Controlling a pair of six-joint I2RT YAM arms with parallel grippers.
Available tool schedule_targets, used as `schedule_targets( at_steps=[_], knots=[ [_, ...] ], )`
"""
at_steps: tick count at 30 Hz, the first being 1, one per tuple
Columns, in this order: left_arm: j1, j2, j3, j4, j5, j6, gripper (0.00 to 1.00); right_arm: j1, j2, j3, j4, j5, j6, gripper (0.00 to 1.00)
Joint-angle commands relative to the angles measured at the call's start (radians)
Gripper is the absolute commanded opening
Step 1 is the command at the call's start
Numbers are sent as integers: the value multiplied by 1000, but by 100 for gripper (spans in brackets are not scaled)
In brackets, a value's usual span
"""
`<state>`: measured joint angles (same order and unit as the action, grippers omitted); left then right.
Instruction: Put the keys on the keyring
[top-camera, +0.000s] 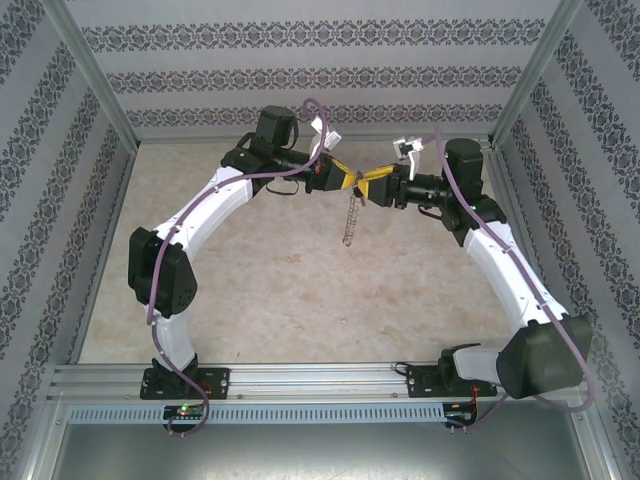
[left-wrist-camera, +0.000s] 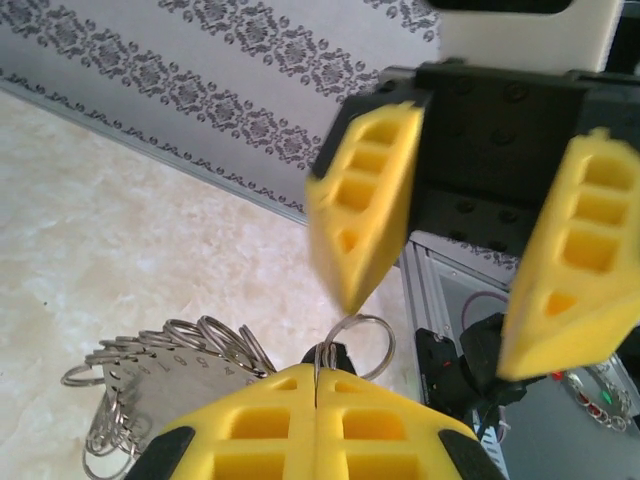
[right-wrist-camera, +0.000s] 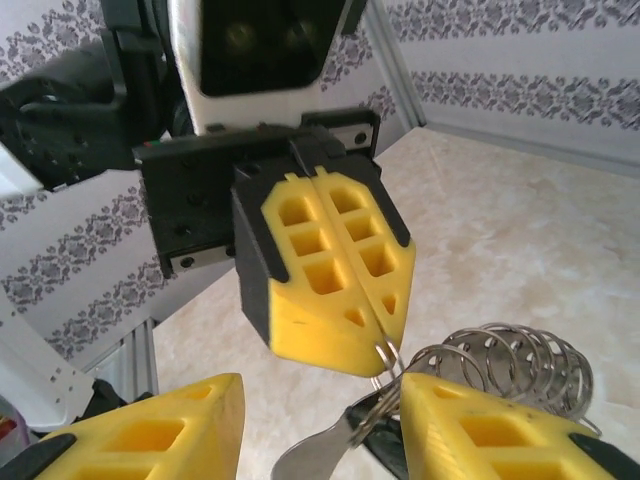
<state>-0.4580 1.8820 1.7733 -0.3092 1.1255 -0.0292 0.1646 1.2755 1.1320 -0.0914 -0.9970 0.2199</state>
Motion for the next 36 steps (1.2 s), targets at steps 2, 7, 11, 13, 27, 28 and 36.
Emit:
schedule_targets(
  at_steps=[2, 7, 11, 13, 27, 28, 36],
  knots=[
    [3, -64, -29, 167, -31, -113, 0, -27, -57, -40, 92, 44, 102, 46],
    [3, -75, -43, 190, -48, -140, 0, -26, -55, -83, 179, 60, 215, 54],
    [3, -82, -53, 219, -52, -160, 0, -4, -43, -101, 203, 89, 231, 54],
    [4, -82, -54, 226, -49, -164, 0, 1, -36, -110, 220, 105, 240, 54],
    [3, -83, -64, 250, -48, -182, 0, 7, 16, -94, 263, 121, 277, 24],
    [4, -84, -66, 255, -51, -185, 0, 7, 18, -95, 264, 120, 277, 14],
    [4, -106, -124, 393, -94, -280, 0, 20, 14, -118, 255, 99, 280, 0]
  ],
)
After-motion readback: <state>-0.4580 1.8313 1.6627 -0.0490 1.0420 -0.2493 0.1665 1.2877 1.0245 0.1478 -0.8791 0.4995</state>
